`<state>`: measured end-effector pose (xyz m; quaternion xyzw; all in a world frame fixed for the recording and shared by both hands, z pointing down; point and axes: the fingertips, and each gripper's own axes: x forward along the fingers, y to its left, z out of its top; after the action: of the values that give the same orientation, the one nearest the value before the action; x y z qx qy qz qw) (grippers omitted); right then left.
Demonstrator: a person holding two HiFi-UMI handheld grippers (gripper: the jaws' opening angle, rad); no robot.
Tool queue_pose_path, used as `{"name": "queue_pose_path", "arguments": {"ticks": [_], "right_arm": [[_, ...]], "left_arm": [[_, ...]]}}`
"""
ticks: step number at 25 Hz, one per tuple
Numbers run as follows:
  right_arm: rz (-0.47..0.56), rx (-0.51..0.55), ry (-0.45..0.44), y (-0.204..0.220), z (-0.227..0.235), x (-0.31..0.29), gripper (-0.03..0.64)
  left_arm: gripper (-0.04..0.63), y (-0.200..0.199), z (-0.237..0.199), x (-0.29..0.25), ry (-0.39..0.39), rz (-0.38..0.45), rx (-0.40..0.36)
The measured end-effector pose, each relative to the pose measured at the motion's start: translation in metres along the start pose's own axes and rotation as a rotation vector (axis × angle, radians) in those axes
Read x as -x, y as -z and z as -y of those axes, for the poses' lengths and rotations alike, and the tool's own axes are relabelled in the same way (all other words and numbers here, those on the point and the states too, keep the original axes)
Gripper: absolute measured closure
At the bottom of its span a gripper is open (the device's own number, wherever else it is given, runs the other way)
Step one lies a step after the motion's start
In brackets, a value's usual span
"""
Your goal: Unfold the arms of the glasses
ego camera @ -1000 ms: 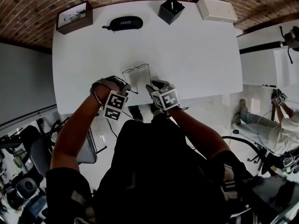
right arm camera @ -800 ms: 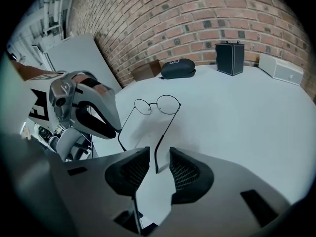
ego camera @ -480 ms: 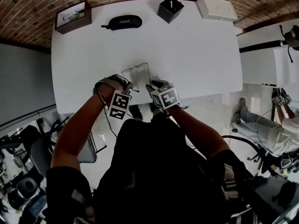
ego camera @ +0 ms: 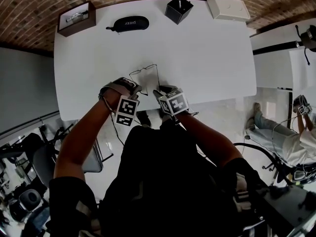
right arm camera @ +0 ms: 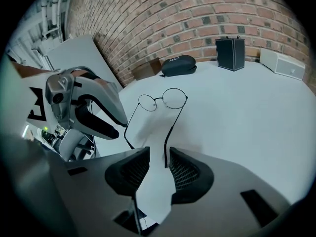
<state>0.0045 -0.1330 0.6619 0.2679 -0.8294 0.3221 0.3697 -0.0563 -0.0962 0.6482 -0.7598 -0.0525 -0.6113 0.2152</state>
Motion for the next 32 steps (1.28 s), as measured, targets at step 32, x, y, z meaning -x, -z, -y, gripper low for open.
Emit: {"name": "queue_pose_path", "arguments": {"ticks": [32], "right_arm": [[0.003,-0.047,0.014,-0.006,0.009,0.004,0.501]], "left_arm": [[0.396,0.015,0.021,0.005,0.045,0.005,-0.032]]}}
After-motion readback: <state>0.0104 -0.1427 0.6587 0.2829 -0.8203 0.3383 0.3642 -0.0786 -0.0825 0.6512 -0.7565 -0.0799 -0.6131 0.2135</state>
